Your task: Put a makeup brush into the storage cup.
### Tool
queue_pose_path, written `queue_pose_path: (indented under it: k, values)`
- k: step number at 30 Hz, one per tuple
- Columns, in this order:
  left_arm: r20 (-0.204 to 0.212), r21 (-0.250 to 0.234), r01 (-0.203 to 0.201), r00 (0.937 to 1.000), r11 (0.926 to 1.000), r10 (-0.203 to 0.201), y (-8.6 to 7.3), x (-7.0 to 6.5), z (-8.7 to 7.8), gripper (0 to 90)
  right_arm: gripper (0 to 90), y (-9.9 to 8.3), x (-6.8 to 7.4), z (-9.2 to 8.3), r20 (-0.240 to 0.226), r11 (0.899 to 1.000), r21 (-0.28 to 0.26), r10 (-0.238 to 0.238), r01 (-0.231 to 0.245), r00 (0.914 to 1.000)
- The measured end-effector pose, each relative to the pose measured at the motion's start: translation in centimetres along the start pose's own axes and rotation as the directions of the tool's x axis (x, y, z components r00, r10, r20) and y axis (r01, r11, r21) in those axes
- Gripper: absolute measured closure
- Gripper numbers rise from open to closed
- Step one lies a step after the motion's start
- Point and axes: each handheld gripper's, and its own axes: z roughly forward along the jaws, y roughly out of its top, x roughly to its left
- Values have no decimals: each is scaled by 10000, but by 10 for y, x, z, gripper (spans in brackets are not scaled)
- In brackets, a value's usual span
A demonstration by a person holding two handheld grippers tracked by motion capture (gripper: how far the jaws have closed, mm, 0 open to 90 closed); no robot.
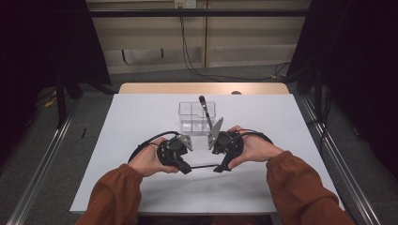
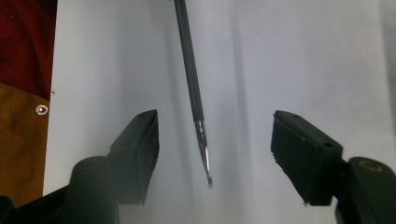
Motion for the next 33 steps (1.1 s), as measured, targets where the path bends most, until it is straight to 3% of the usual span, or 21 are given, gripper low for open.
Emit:
queue_pose_path:
  k: [6,9,19,28,33]
  values:
    - [-101,-200,192,9998,9996,-194,-11,3,-7,855,223,-7,0,-4,190,9988,-284,403,-398,9990]
    - [-152,-471,487,9987,9977,-495,-17,5,-10,855,203,-11,-2,-5,275,9962,-514,712,-698,9971]
    - [-301,-800,771,9964,9938,-797,-32,3,-15,855,134,-28,-1,-7,447,9874,-927,1327,-1282,9901]
    - [-548,-1358,1022,9924,9854,-1105,-43,4,-19,855,51,-44,2,-10,690,9730,-1535,1845,-1723,9804]
    - [-610,-1883,1163,9897,9752,-1298,-50,3,-24,855,50,-51,3,-7,842,9574,-1904,2361,-2170,9681]
